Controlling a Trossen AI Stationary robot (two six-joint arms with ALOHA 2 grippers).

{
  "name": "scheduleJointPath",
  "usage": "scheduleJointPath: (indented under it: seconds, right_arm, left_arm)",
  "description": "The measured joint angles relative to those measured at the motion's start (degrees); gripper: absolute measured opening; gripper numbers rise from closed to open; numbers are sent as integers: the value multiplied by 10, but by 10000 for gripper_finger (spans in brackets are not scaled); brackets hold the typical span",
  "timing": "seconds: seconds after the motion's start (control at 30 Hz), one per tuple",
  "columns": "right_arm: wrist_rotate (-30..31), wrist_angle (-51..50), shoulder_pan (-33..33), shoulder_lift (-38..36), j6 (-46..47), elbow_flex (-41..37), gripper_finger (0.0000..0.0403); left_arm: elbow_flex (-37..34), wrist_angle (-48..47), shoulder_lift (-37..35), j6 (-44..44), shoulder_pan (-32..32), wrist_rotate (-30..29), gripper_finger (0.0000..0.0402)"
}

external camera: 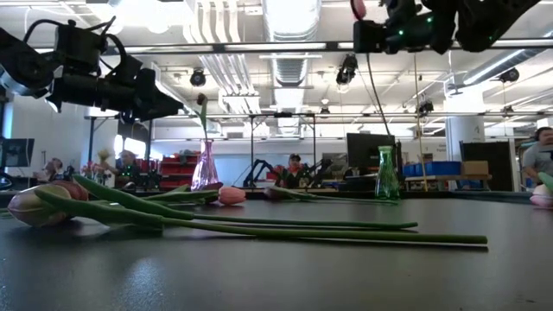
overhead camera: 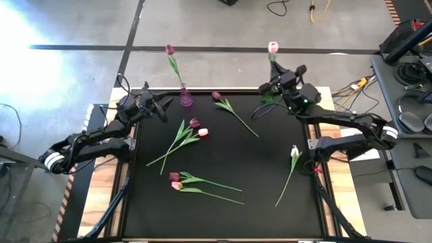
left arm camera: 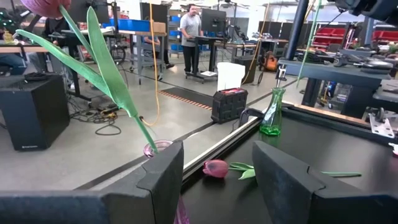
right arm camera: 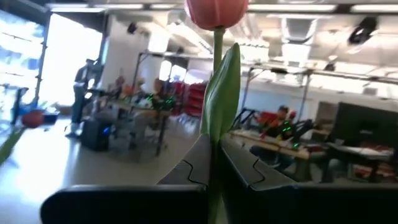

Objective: Sort flowers into vase by color
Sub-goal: Put the top center pink flower into the green vase

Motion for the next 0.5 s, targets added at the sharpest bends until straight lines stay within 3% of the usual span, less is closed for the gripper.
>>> scheduleJointPath:
  seconds: [0.5]
  right_arm:
    - [-23, 103, -73, 59, 22, -8, 12]
  left_arm:
    - [0, 1, 0, -1, 0, 0, 176]
